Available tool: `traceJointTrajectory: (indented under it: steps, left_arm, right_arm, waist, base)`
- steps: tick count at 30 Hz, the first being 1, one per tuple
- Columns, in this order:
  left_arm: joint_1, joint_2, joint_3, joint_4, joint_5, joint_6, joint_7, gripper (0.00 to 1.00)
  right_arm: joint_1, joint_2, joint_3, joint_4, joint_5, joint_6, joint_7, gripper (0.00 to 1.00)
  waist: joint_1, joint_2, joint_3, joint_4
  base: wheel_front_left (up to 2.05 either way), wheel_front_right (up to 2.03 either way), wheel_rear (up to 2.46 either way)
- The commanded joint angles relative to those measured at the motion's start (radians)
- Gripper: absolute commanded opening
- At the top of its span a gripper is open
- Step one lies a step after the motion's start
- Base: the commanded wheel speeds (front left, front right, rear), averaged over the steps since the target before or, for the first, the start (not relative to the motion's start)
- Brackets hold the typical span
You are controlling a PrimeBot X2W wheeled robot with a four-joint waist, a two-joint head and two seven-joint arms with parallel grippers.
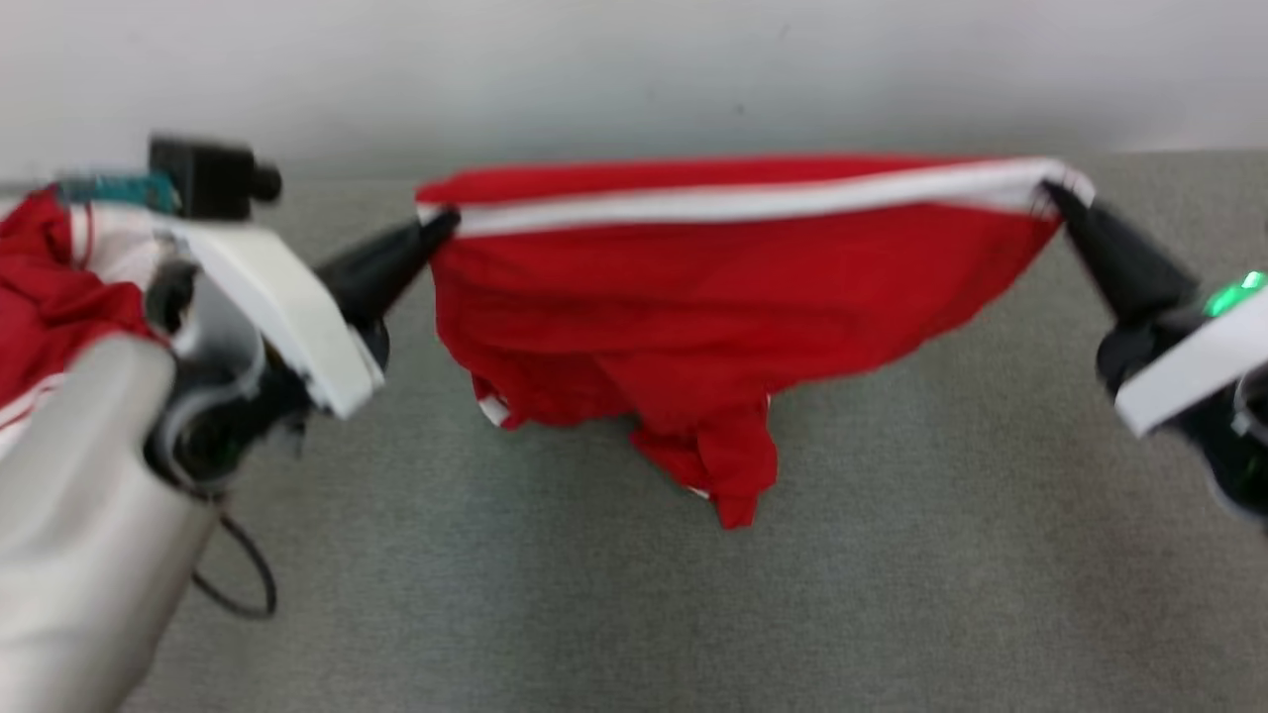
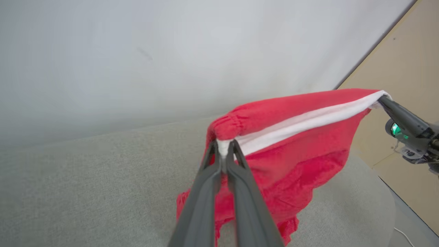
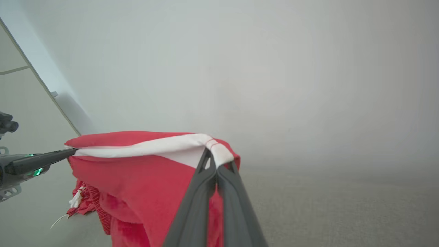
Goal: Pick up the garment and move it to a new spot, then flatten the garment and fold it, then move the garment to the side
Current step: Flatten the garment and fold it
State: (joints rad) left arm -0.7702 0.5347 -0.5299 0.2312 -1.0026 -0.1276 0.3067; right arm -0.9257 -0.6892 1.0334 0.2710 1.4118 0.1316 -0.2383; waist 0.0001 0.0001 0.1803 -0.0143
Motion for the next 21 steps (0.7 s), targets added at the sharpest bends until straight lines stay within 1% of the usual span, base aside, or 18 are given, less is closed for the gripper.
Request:
traceJointTrajectory:
  steps: [1, 6, 10, 16, 21]
  left_arm:
    - [-0.069, -0.011, 0.012, 0.053, -0.03, -0.003, 0.029, 0.0]
    - [-0.275, -0.035, 0.031, 0.189, -0.077, -0.001, 0.1, 0.0]
    - [-0.436, -0.056, 0.038, 0.262, -0.085, -0.001, 0.118, 0.0]
    - [-0.637, -0.112, 0.04, 0.378, -0.072, -0.001, 0.073, 0.0]
    - [-0.776, -0.146, 0.027, 0.473, -0.039, -0.001, 0.009, 0.0]
  right_arm:
    - [-0.061, 0.003, -0.015, 0.031, 0.011, -0.002, 0.005, 0.0]
    - [-0.229, 0.015, -0.034, 0.114, -0.004, -0.002, 0.027, 0.0]
    - [-0.364, 0.029, -0.05, 0.17, -0.028, -0.002, 0.02, 0.0]
    - [-0.545, 0.046, -0.07, 0.24, -0.049, -0.002, 0.006, 0.0]
    - [-0.673, 0.059, -0.106, 0.279, -0.077, -0.003, -0.017, 0.0]
  waist:
    - [-0.0001, -0.0001, 0.053, -0.031]
    - [-0.0001, -0.0001, 0.133, -0.052]
    - [-0.0001, -0.0001, 0.203, -0.063]
    - [-0.0001, -0.0001, 0.264, -0.072]
    - [-0.0001, -0.0001, 0.294, -0.092]
  base:
    - [0.0, 0.0, 0.0]
    - [0.0, 0.0, 0.0]
    - [0.0, 0.0, 0.0]
    - [0.0, 0.0, 0.0]
    - [0.0, 0.0, 0.0]
